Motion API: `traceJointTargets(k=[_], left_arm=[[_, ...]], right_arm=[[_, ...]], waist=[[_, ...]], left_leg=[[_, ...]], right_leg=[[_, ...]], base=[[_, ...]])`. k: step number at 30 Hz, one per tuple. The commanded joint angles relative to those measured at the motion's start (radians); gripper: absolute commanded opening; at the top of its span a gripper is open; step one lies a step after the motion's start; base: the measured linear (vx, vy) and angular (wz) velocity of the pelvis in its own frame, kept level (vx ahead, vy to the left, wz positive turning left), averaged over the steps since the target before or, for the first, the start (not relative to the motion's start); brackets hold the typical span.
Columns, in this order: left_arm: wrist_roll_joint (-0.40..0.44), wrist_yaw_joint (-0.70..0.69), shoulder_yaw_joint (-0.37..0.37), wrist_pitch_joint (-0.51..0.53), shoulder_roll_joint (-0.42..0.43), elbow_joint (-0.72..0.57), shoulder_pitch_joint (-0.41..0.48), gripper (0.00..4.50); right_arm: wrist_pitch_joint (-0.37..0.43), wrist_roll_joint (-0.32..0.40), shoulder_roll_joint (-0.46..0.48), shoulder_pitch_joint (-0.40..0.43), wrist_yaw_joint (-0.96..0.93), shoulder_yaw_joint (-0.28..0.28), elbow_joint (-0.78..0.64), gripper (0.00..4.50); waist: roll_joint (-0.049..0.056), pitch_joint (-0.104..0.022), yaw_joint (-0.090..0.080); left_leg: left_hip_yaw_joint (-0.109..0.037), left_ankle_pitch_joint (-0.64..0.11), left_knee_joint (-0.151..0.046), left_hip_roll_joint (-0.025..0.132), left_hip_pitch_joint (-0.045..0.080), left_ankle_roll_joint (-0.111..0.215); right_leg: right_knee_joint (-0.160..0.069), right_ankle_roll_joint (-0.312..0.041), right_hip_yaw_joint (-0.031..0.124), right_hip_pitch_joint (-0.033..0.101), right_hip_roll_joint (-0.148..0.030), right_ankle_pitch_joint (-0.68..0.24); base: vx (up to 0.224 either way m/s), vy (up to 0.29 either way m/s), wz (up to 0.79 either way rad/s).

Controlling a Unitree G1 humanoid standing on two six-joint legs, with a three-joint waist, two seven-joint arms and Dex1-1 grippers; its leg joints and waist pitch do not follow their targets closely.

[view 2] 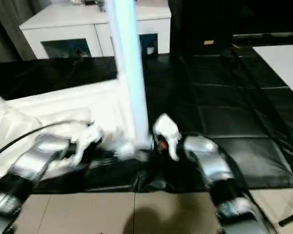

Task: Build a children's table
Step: Rotate leg to tighten

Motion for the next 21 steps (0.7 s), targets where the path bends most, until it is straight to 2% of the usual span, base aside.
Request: traceJointTargets(k=[1,5,6,9,10,12,14,16,18,19,21], left_arm=[[-0.006,0.08,0.018,0.01,-0.046,0.038,-0.032,0.0],[0.007,0.228,0.041,0.034,-0.121,0.119,-0.096,0.0],[0.014,0.262,0.045,0.032,-0.137,0.141,-0.112,0.0],[0.028,0.348,0.06,0.033,-0.175,0.198,-0.152,0.0],[0.039,0.398,0.066,0.023,-0.198,0.234,-0.176,0.0],[0.042,0.411,0.067,0.018,-0.205,0.245,-0.184,0.0],[0.046,0.414,0.064,0.005,-0.21,0.259,-0.191,0.0],[0.048,0.401,0.059,-0.009,-0.207,0.262,-0.188,0.0],[0.052,0.381,0.053,-0.023,-0.199,0.259,-0.182,0.0],[0.053,0.37,0.053,-0.031,-0.194,0.26,-0.181,0.0],[0.053,0.365,0.053,-0.038,-0.192,0.266,-0.182,0.0]], right_arm=[[0.019,-0.022,0.051,-0.01,-0.098,0.009,0.022,2.68],[0.031,-0.061,0.129,-0.02,-0.303,-0.012,0.069,2.68],[0.031,-0.075,0.145,-0.028,-0.363,-0.018,0.092,2.68],[0.033,-0.098,0.182,-0.057,-0.507,-0.046,0.158,2.68],[0.029,-0.087,0.212,-0.088,-0.598,-0.085,0.214,2.68],[0.024,-0.083,0.223,-0.102,-0.627,-0.097,0.236,2.68],[0.007,-0.072,0.24,-0.12,-0.634,-0.112,0.266,2.68],[-0.028,-0.057,0.252,-0.121,-0.595,-0.116,0.266,2.68],[-0.057,-0.046,0.256,-0.112,-0.538,-0.108,0.244,3.37],[-0.065,-0.04,0.256,-0.11,-0.517,-0.105,0.233,3.37],[-0.072,-0.038,0.256,-0.113,-0.512,-0.106,0.234,3.5]], waist=[[-0.019,-0.06,-0.002],[-0.017,-0.06,-0.008],[-0.018,-0.062,-0.008],[-0.015,-0.06,-0.01],[-0.008,-0.061,-0.01],[-0.01,-0.062,-0.012],[-0.007,-0.066,-0.011],[-0.009,-0.067,-0.009],[-0.009,-0.067,-0.008],[-0.013,-0.066,-0.008],[-0.012,-0.064,-0.008]], left_leg=[[-0.013,-0.179,-0.08,0.029,0.012,0.055],[-0.012,-0.154,-0.079,0.026,0.012,0.062],[-0.014,-0.153,-0.079,0.026,0.01,0.064],[-0.013,-0.17,-0.079,0.023,0.012,0.058],[-0.014,-0.17,-0.079,0.024,0.013,0.057],[-0.017,-0.174,-0.082,0.026,0.012,0.058],[-0.017,-0.148,-0.079,0.027,0.01,0.071],[-0.016,-0.124,-0.077,0.027,0.007,0.102],[-0.015,-0.121,-0.077,0.028,0.008,0.116],[-0.015,-0.135,-0.077,0.027,0.008,0.119],[-0.015,-0.155,-0.079,0.027,0.008,0.122]], right_leg=[[-0.08,-0.217,0.042,0.052,-0.056,-0.189],[-0.081,-0.221,0.042,0.048,-0.054,-0.155],[-0.08,-0.222,0.041,0.051,-0.056,-0.155],[-0.086,-0.216,0.04,0.049,-0.055,-0.183],[-0.085,-0.217,0.041,0.048,-0.057,-0.179],[-0.084,-0.218,0.039,0.05,-0.055,-0.157],[-0.077,-0.228,0.038,0.053,-0.056,-0.092],[-0.074,-0.239,0.037,0.058,-0.059,-0.038],[-0.074,-0.245,0.036,0.058,-0.059,-0.031],[-0.076,-0.245,0.036,0.058,-0.059,-0.04],[-0.078,-0.242,0.036,0.058,-0.06,-0.067]], base=[[0.0,0.0,0.0],[0.0,0.0,0.0],[0.0,0.0,0.0],[0.0,0.0,0.0],[0.0,0.0,0.0],[0.0,0.0,0.0],[0.0,0.0,0.0],[0.0,0.0,0.0],[0.0,0.0,0.0],[0.0,0.0,0.0],[0.0,0.0,0.0]])
